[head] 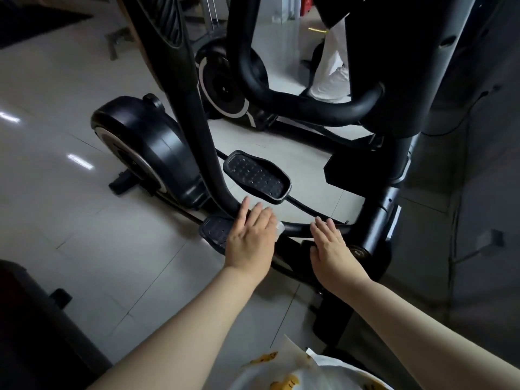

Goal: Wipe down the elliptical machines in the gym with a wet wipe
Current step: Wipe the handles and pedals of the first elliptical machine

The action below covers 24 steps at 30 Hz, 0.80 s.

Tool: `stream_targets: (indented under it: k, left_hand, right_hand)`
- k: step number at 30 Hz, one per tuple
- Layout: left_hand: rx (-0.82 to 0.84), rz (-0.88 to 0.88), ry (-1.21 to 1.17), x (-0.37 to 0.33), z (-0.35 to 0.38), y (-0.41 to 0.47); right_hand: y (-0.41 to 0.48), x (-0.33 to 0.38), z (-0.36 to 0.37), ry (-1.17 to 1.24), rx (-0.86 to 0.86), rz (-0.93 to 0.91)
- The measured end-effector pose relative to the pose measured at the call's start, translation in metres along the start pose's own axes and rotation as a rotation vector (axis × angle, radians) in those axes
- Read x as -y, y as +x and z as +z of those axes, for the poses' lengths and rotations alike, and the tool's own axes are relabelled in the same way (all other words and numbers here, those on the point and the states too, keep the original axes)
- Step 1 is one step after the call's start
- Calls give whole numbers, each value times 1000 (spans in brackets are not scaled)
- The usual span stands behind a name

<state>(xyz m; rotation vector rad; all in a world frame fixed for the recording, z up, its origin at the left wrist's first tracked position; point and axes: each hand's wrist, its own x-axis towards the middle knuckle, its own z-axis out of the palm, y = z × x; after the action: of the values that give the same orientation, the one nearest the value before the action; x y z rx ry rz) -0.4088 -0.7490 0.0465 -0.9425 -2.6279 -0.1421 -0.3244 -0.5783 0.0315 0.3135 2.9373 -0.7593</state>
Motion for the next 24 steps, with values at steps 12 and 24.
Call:
stream_targets:
  k: [12, 24]
  left_hand:
    - [-25, 91, -80, -4, 19, -3]
    - [-22, 101, -61, -9, 8, -8]
  right_hand:
    - [0, -10, -10, -235, 31, -4]
    - [7, -8, -15, -155, 140, -142]
